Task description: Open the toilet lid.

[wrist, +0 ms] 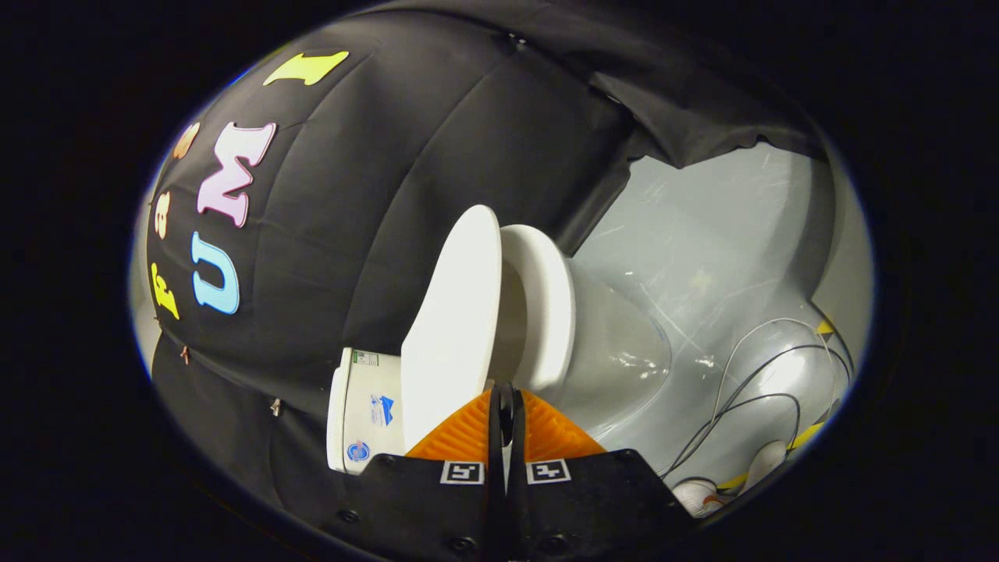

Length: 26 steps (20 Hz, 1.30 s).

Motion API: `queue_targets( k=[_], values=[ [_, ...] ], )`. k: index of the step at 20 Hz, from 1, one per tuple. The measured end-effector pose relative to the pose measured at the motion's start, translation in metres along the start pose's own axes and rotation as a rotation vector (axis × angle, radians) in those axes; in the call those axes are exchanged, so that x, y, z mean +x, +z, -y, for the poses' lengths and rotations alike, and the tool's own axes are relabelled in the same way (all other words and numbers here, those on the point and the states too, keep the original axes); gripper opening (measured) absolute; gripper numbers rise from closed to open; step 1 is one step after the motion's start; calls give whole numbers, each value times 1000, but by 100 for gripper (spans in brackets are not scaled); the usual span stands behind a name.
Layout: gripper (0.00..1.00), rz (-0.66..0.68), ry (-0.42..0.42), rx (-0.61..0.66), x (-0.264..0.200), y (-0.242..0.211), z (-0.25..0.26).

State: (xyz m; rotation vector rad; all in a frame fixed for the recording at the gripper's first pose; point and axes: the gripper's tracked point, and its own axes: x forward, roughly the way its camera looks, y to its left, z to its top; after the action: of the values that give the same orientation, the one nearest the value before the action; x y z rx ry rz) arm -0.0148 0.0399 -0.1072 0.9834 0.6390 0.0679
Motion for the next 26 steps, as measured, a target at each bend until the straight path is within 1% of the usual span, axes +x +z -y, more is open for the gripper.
queue_targets(
  k=[2, 10, 15, 19, 26],
  values=[
    [5, 10, -16, -41, -4, 2, -10],
    [5, 72, 4, -176, -27, 12, -63],
    [5, 99, 11, -238, -37, 13, -94],
    [5, 108, 10, -278, -47, 6, -122],
    [5, 149, 2, -387, -60, -11, -188]
  ],
)
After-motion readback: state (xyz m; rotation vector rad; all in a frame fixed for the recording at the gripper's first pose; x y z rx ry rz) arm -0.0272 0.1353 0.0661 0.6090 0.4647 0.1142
